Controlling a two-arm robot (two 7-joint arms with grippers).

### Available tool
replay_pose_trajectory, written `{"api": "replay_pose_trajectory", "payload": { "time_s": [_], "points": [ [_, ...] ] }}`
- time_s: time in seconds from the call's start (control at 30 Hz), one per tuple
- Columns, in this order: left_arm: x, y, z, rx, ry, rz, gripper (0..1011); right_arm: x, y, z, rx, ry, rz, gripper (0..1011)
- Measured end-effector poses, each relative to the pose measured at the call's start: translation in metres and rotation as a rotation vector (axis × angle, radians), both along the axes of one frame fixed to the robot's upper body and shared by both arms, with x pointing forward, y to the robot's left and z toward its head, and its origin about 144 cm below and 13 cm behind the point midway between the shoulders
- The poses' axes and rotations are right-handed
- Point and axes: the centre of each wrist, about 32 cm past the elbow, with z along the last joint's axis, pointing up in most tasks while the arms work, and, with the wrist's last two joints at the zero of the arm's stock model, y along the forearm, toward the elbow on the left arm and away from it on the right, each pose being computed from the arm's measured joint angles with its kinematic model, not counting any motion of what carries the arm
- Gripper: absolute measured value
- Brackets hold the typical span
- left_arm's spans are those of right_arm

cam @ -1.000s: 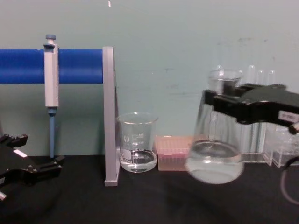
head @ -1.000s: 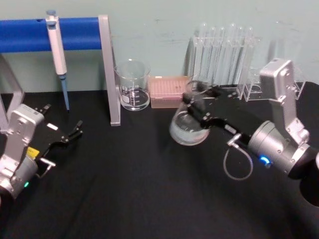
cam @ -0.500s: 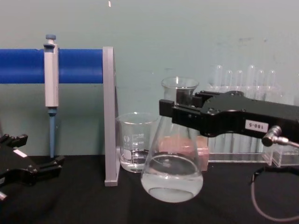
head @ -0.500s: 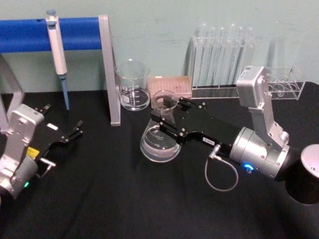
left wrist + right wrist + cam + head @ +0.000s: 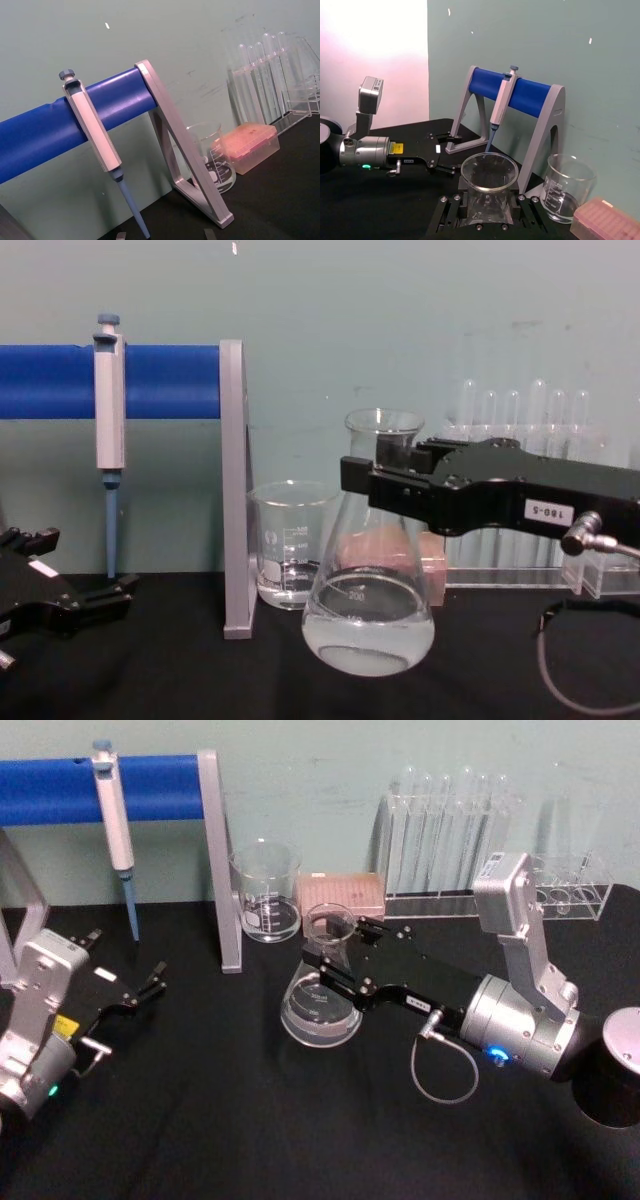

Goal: Grasp the erlenmeyer flask with one hand, shake it three times, then place it back.

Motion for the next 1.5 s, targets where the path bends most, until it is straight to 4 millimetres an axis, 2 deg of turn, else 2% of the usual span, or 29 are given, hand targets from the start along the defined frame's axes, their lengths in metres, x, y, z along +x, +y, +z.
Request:
{"api": "replay_pose_trajectory", "payload": {
  "time_s": [0.43,0.87,1.07,1.3,1.5],
  "points": [
    [0.000,0.000,0.000,0.000,0.000,0.000,1001,0.001,-0.006,-0.001,0.005,-0.006,-0.061,453],
    [0.000,0.000,0.000,0.000,0.000,0.000,1001,-0.007,-0.036,0.002,0.018,-0.036,-0.435,453],
    [0.000,0.000,0.000,0.000,0.000,0.000,1001,-0.010,-0.047,0.003,0.024,-0.039,-0.522,453],
    [0.000,0.000,0.000,0.000,0.000,0.000,1001,-0.010,-0.048,0.004,0.029,-0.035,-0.525,453],
    [0.000,0.000,0.000,0.000,0.000,0.000,1001,-0.006,-0.045,0.004,0.037,-0.024,-0.443,453]
  ]
}}
